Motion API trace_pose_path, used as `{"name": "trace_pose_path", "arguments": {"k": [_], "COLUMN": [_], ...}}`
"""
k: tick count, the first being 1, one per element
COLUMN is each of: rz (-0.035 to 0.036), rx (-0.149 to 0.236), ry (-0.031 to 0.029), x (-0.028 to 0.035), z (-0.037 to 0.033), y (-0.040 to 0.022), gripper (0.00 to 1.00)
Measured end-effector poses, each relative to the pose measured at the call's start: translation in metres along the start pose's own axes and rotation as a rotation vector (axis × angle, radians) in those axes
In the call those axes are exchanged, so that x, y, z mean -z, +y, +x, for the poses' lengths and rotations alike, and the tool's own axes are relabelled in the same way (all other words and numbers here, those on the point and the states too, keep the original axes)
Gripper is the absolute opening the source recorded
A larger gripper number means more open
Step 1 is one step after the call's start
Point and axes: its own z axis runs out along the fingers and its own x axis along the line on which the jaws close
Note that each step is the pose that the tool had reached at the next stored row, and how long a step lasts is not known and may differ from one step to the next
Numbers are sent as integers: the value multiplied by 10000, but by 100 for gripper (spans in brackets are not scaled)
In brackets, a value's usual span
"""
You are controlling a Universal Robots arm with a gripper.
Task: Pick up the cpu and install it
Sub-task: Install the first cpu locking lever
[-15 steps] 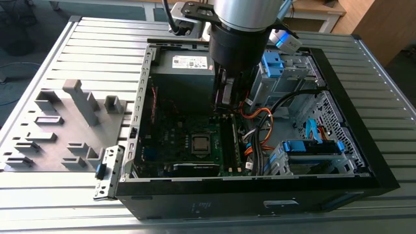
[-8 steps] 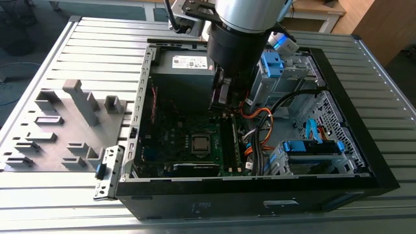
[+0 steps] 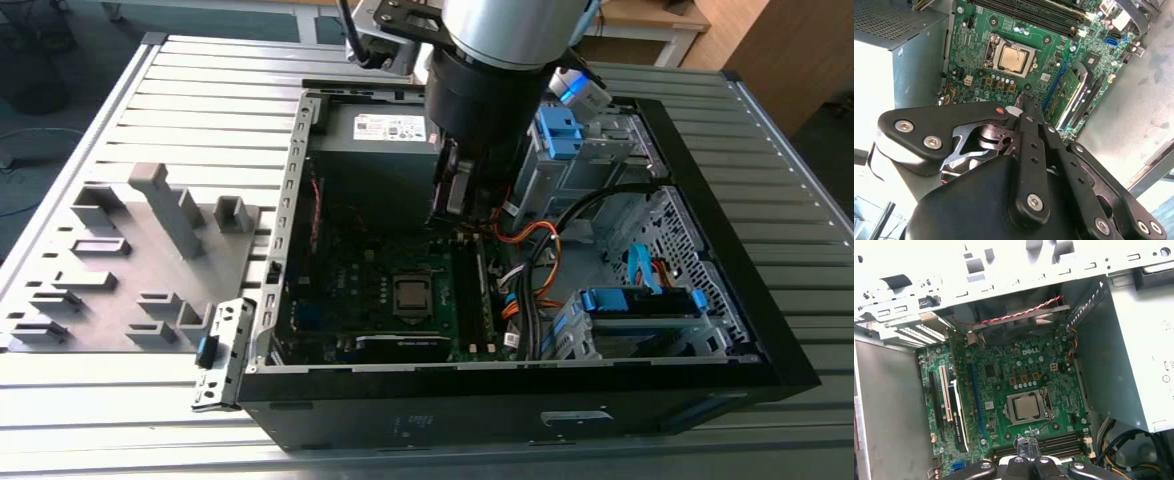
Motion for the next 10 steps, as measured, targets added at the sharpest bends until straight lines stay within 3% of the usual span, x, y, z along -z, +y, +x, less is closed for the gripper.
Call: {"name": "trace_pose_path", "arguments": {"k": [10], "rz": [-107], "rx": [-4], "ry": [55], "x": [-136], "z": [-29], "y": [-102], "gripper": [11]}}
